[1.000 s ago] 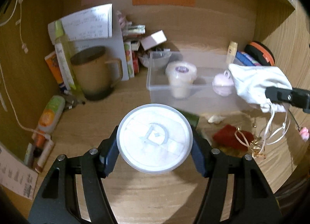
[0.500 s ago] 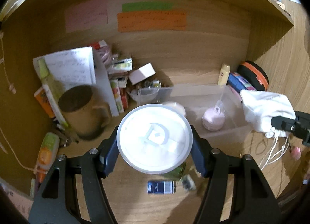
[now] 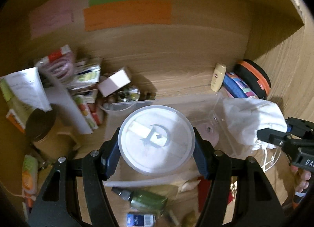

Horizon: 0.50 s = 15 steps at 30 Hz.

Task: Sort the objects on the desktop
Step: 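Carry the pouch and lid into the clear box and release both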

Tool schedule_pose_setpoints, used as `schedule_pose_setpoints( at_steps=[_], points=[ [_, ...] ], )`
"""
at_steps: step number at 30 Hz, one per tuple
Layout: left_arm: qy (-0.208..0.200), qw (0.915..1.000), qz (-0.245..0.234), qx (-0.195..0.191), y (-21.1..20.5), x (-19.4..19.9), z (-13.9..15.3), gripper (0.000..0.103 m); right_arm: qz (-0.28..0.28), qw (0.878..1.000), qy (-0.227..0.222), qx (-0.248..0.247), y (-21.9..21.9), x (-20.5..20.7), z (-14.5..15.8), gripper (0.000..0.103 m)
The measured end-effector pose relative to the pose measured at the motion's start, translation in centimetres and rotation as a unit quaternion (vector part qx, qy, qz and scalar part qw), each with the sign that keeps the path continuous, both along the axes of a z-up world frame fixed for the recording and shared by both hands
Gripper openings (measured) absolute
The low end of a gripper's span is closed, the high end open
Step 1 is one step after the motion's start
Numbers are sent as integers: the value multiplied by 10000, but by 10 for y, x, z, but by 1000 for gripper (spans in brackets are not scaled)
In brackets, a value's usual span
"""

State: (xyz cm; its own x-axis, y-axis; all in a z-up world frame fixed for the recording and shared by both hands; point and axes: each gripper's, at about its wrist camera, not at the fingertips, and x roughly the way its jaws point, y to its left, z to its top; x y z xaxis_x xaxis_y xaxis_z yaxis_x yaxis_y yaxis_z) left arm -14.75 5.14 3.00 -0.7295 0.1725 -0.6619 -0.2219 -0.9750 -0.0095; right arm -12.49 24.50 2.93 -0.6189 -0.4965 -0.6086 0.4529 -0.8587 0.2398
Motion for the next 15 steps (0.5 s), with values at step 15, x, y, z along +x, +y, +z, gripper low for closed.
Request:
schedule_pose_setpoints(
  at_steps=[15],
  points=[
    [-507,9981,-167,-318,39,-70,-35,65,12,9975,-275,644,-25,-60,-29,34]
  ],
)
